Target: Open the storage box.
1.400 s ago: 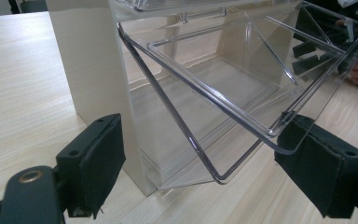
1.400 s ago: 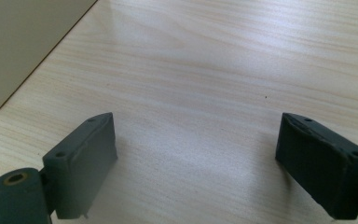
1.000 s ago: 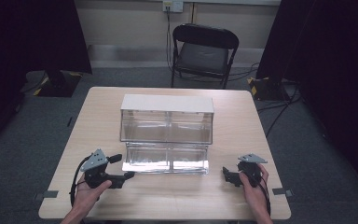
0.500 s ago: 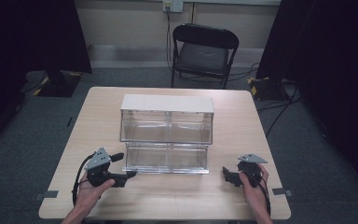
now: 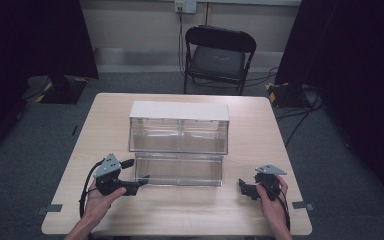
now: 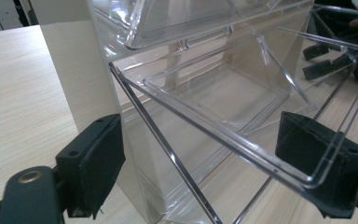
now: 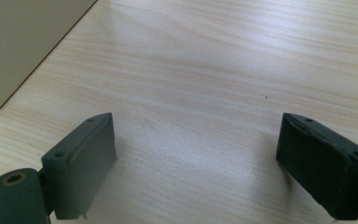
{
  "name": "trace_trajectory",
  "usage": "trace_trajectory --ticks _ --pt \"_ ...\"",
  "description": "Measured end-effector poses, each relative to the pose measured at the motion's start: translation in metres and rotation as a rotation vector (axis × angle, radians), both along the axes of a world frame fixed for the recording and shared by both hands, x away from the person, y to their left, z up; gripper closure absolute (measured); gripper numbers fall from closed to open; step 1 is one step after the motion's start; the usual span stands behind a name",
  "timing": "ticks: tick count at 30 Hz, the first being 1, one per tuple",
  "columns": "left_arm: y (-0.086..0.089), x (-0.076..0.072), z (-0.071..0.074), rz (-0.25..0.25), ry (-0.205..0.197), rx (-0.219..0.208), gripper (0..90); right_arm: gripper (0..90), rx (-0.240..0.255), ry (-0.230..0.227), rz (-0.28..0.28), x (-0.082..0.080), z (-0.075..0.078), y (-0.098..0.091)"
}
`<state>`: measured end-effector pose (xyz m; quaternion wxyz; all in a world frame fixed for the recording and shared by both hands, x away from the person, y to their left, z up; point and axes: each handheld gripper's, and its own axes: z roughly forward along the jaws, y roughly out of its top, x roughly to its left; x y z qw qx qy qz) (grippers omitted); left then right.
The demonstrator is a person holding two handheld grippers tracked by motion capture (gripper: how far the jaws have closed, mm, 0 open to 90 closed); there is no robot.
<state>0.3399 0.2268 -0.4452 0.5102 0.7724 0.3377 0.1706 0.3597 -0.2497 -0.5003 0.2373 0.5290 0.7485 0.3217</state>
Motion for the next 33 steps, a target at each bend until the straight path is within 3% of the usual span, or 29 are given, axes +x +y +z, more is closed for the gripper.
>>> trace_trajectory --ticks 17,28,30,33 --pt "0.000 0.000 0.001 -0.005 0.003 -0.004 15.5 11.0 0.001 0.001 -0.001 0.000 0.000 0.000" --pt "-0.004 0.002 0.010 -0.020 -0.013 -0.003 14.5 11.0 0.001 0.000 0.000 0.000 0.000 0.000" --pt "-0.003 0.000 0.010 -0.010 -0.010 -0.036 15.3 11.0 0.000 0.000 0.000 0.000 0.000 0.000" --pt "-0.003 0.001 0.010 -0.013 -0.012 -0.015 15.4 11.0 0.000 0.000 0.000 0.000 0.000 0.000"
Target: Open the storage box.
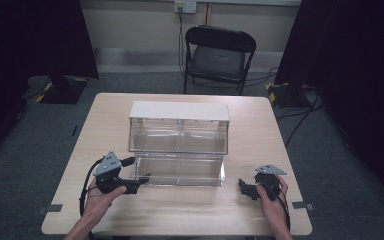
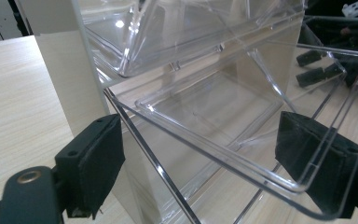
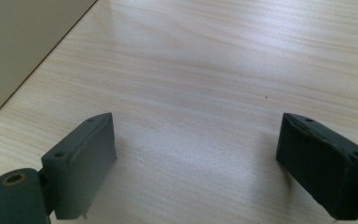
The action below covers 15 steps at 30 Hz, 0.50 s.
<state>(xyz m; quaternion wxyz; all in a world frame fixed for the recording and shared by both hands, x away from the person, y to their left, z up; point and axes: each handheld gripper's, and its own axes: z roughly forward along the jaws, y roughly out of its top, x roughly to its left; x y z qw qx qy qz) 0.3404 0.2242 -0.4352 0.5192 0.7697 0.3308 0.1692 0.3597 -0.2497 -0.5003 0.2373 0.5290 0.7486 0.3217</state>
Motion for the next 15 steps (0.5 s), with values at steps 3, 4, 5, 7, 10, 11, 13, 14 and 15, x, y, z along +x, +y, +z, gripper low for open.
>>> trace_trajectory --ticks 3,4,5,7,10,11,13,14,15 --pt "0.0000 0.0004 0.0001 0.002 -0.001 0.001 15.1 11.0 0.000 0.001 -0.001 0.0000 0.0000 0.0001" --pt "-0.0008 0.0007 -0.0003 0.001 0.000 -0.007 15.1 11.0 0.001 0.001 -0.001 0.0000 0.0000 0.0001" --pt "-0.0010 0.0006 0.0002 0.000 0.004 -0.002 15.0 11.0 0.000 0.001 -0.001 0.0000 0.0000 0.0001" --pt "-0.0007 0.0012 0.0011 -0.004 -0.001 0.007 15.0 11.0 0.000 0.001 -0.001 0.0000 0.0000 0.0001" --pt "-0.0020 0.0008 0.0031 0.005 -0.009 -0.017 15.0 10.7 0.001 0.002 -0.001 0.0001 0.0000 0.0002" --pt "-0.0020 0.0008 0.0032 0.005 -0.003 -0.019 15.2 10.7 0.002 0.002 -0.001 0.0001 0.0000 0.0003" --pt "-0.0011 0.0016 0.0033 0.001 -0.005 0.000 14.7 10.7 0.001 0.002 -0.001 0.0001 0.0000 0.0003" --pt "-0.0013 0.0015 0.0033 0.002 -0.003 -0.004 14.5 10.7 0.001 0.002 -0.002 0.0001 0.0000 0.0003" --pt "-0.0014 0.0011 0.0034 0.004 -0.002 -0.008 14.5 10.7 0.001 0.002 -0.001 0.0001 0.0000 0.0003"
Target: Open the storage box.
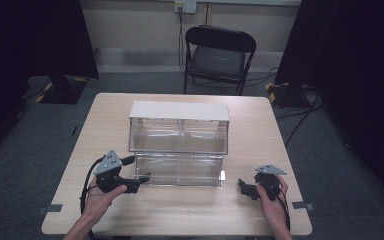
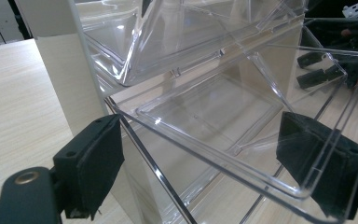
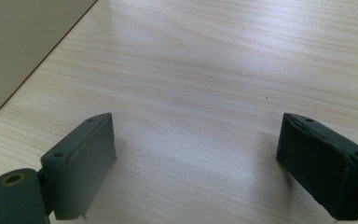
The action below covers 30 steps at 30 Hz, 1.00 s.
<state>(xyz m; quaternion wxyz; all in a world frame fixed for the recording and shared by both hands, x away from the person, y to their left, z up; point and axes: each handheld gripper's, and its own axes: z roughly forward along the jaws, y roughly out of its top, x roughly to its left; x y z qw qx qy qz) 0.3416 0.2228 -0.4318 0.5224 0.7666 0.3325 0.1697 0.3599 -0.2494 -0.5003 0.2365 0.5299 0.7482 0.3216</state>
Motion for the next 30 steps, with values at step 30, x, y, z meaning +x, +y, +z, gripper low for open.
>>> trace_trajectory --ticks 30 --pt "0.0029 0.0005 0.0072 0.025 -0.019 0.012 15.1 10.6 0.000 0.000 0.000 0.0001 0.0000 0.0001"
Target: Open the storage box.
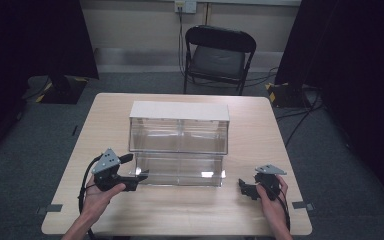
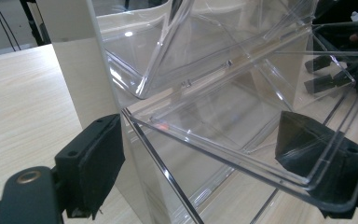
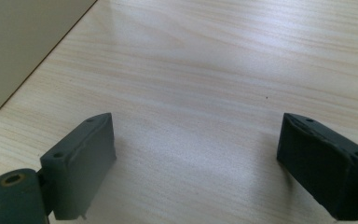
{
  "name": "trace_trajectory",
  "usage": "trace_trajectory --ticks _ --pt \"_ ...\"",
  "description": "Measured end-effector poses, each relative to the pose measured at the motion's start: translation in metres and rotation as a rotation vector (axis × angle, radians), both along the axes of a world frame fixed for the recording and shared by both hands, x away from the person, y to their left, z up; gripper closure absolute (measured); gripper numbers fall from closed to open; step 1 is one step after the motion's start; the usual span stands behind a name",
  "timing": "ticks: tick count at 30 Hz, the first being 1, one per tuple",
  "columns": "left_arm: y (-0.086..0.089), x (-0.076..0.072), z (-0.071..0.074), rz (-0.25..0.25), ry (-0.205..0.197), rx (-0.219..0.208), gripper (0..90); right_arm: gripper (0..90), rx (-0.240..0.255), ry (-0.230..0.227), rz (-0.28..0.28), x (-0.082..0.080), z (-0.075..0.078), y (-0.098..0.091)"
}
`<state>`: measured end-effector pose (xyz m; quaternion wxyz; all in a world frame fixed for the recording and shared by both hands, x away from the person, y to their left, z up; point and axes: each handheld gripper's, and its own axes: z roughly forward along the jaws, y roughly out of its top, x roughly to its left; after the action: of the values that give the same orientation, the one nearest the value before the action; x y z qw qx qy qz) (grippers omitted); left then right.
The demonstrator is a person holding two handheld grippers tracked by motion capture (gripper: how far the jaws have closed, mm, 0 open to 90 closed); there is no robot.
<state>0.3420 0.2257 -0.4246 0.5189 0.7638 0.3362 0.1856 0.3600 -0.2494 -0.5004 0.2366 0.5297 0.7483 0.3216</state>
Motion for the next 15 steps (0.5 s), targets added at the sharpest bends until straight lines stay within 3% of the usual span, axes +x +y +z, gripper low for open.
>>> trace_trajectory --ticks 15 --pt "-0.0006 0.0022 0.0032 0.003 -0.012 -0.012 15.1 10.6 0.002 0.000 0.000 0.0000 0.0000 0.0001"
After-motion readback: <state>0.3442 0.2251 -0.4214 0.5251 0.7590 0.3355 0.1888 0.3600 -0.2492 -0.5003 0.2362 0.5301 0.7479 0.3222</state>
